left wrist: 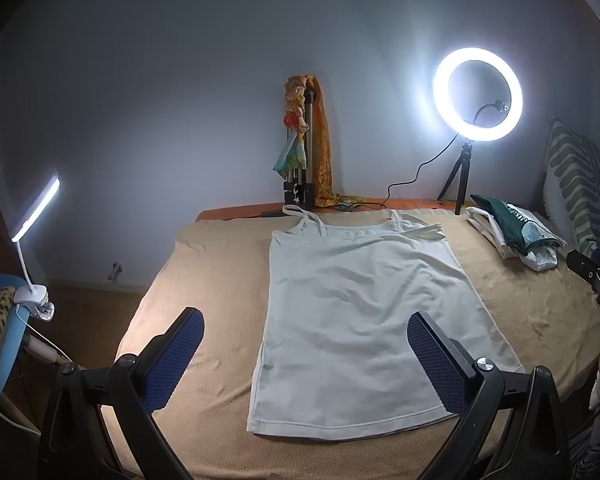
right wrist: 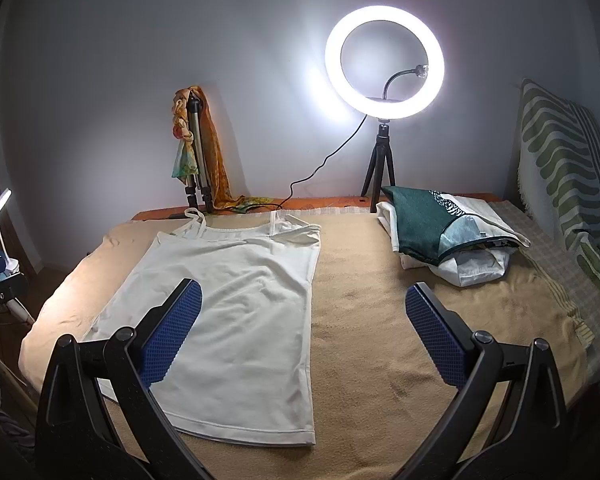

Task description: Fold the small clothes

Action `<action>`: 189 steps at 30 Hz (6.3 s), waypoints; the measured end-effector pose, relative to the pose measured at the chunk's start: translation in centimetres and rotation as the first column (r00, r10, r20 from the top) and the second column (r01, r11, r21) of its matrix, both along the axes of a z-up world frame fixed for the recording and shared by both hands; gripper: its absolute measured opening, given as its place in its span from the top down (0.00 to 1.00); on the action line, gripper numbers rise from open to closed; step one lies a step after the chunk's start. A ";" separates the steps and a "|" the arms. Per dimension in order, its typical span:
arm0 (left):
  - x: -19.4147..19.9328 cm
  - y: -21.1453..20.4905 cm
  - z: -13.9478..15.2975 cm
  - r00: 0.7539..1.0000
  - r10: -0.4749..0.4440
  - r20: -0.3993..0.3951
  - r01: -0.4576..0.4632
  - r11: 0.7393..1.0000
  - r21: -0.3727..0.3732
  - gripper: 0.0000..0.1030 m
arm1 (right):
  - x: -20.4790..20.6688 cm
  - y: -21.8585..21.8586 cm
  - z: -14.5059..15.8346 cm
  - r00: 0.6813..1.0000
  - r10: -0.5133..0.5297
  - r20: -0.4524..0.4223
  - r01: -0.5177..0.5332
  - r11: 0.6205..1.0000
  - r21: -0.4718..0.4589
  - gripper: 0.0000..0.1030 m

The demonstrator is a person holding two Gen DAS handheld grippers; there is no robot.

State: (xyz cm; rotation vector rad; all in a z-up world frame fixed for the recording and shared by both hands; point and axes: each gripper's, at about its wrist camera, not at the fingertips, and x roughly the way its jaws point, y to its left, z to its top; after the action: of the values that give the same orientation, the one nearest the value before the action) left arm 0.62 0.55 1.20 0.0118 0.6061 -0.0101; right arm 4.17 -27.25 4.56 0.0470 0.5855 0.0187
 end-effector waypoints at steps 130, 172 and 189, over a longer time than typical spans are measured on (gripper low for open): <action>5.6 10.1 -16.8 0.912 -0.112 -0.395 -0.077 0.899 -0.431 0.97 | 36.9 33.8 -18.9 0.700 0.392 -0.597 -0.374 0.913 0.161 0.61; 7.2 -2.5 -14.1 0.853 -0.391 -0.344 0.245 0.885 -0.397 0.97 | 37.9 16.6 -17.4 0.773 0.343 -0.534 -0.264 0.939 0.221 0.96; 4.2 -2.6 -12.5 0.826 -0.486 -0.285 0.332 0.829 -0.450 0.61 | 35.0 12.4 -11.5 0.827 0.387 -0.409 -0.302 0.918 0.258 0.51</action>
State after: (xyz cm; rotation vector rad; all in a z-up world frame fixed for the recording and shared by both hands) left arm 4.79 -2.01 -11.33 -0.2455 0.9868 -0.5769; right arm 39.12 -14.84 -6.96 0.1259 1.0574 0.4291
